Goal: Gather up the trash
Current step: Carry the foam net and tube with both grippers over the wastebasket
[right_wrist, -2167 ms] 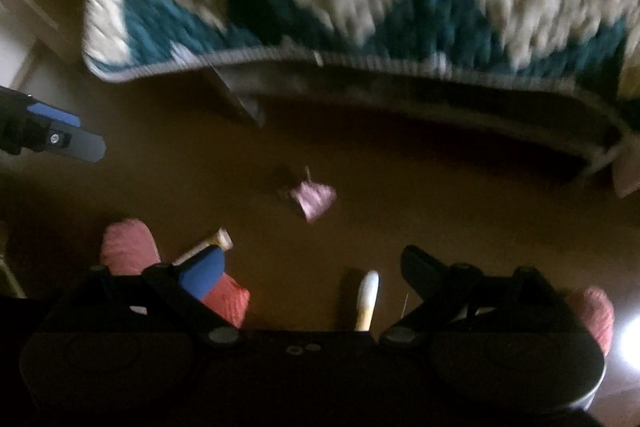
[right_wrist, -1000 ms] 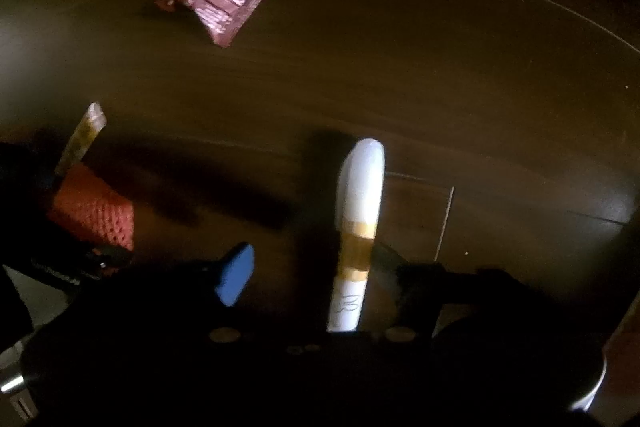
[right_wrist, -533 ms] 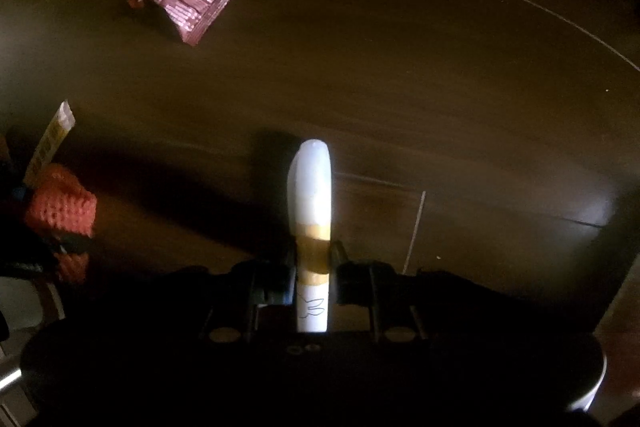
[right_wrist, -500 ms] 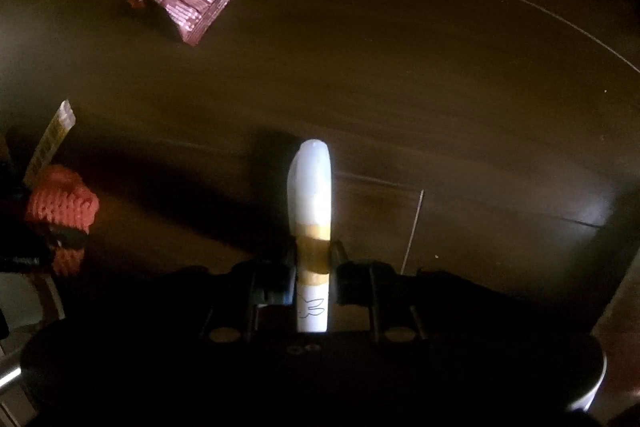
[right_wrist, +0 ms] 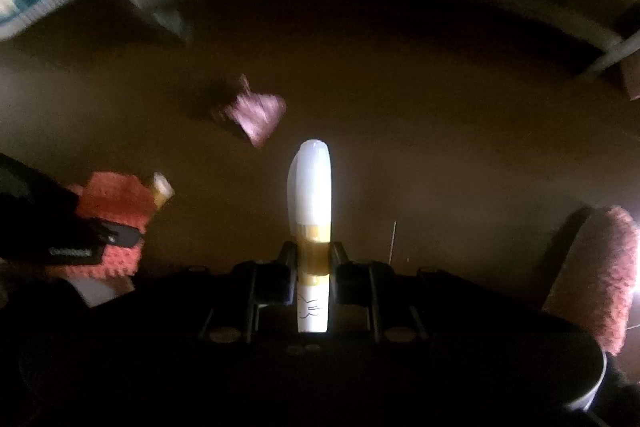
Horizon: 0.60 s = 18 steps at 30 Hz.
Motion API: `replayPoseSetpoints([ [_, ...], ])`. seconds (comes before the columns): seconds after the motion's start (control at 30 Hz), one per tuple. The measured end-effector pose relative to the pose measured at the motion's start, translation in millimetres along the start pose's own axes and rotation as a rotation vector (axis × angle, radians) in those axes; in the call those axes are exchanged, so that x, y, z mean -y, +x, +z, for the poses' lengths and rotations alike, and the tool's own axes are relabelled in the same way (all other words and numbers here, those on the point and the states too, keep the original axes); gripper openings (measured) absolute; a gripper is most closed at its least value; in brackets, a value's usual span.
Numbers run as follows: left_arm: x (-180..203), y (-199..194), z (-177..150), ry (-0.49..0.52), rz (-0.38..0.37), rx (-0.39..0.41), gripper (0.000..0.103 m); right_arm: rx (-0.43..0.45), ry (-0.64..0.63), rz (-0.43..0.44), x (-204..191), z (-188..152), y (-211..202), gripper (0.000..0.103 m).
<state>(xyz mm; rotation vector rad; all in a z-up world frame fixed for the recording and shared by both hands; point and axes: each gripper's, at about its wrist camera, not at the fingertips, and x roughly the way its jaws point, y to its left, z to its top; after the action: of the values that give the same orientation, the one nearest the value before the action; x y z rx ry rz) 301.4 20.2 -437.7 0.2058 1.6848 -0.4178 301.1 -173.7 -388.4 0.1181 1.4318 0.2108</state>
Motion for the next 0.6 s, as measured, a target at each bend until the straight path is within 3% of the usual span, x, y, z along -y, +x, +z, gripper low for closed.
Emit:
replayPoseSetpoints([
  [0.3, 38.2, -141.1, -16.0, -0.055, -0.019, 0.238, 0.022, 0.198, 0.013, 0.087, -17.1, -6.8, -139.7, 0.016],
  [0.6, 79.4, -240.1, -56.3, -0.074, 0.044, 0.427, 0.023, 0.360, -0.064, 0.144, -41.5, -32.5, -250.9, 0.016],
])
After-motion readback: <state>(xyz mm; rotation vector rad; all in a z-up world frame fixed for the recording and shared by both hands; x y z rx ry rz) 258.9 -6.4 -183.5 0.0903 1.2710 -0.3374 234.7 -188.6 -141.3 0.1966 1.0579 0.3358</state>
